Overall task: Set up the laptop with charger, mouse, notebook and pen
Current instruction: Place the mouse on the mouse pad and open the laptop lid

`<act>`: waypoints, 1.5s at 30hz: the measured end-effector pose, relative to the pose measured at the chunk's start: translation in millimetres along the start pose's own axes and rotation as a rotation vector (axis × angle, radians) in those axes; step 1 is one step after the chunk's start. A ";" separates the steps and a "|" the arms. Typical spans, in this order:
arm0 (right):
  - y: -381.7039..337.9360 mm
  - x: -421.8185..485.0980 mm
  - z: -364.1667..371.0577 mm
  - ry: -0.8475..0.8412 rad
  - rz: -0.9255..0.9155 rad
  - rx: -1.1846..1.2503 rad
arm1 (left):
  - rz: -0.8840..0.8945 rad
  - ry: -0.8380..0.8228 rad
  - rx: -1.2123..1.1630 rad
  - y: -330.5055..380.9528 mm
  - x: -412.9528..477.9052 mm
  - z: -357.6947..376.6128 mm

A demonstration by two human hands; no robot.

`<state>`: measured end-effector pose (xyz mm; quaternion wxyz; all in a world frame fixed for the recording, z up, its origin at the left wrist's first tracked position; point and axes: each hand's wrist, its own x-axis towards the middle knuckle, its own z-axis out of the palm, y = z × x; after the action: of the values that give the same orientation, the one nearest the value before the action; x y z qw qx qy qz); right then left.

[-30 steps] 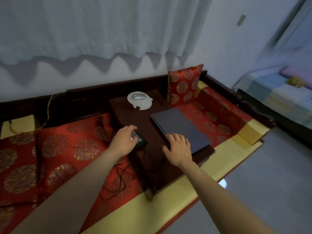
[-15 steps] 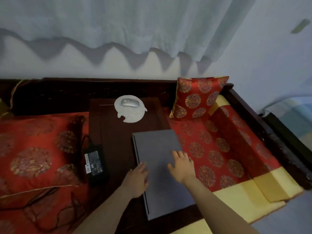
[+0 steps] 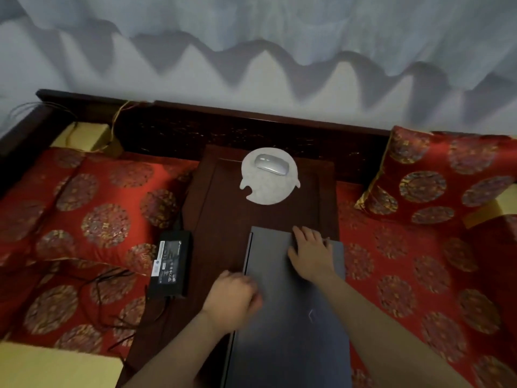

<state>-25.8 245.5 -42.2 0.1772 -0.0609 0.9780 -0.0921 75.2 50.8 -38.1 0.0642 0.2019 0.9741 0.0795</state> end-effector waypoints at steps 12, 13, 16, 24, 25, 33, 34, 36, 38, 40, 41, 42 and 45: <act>17.2 7.9 53.2 0.373 0.014 0.024 | -0.209 0.155 -0.094 -75.6 231.8 -18.1; 17.6 9.2 54.6 0.373 0.018 0.023 | -0.212 0.138 -0.080 -81.0 249.1 -17.1; 17.5 10.4 57.4 0.357 0.020 0.020 | -0.232 0.047 -0.068 -94.8 285.9 -8.9; 16.5 13.2 52.9 0.350 0.023 0.024 | -0.258 0.033 0.198 -108.5 325.9 -20.6; 16.9 10.5 53.2 0.348 0.024 0.026 | -0.270 0.006 0.192 -105.9 324.8 -22.5; 16.3 7.9 53.7 0.370 0.018 0.042 | -0.304 0.079 -0.742 -63.9 267.1 -51.9; 15.9 7.6 53.7 0.372 0.017 0.040 | -0.383 0.050 -0.978 -56.7 254.7 -51.7; 16.2 8.0 53.6 0.378 0.014 0.039 | -0.560 -0.053 -1.501 -46.8 229.3 -45.6; 16.6 8.3 53.5 0.385 0.015 0.044 | -0.636 -0.075 -1.785 -41.9 205.8 -31.2; 16.3 7.5 54.0 0.387 0.016 0.043 | -0.655 -0.053 -1.802 -36.0 187.4 -15.9; 16.0 7.0 54.0 0.391 0.015 0.040 | -0.637 -0.028 -1.761 -32.0 181.1 -10.8; 15.7 7.6 53.9 0.392 0.015 0.042 | -0.603 -0.003 -1.711 -28.9 178.0 -7.5; 16.7 8.6 54.5 0.406 -0.015 0.103 | -0.493 0.041 -1.592 -23.0 172.5 -5.9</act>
<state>-15.7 251.9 -98.5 -0.0211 -0.0394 0.9871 -0.1536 -91.5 98.9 -52.5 0.1857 -0.1241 0.6442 0.7316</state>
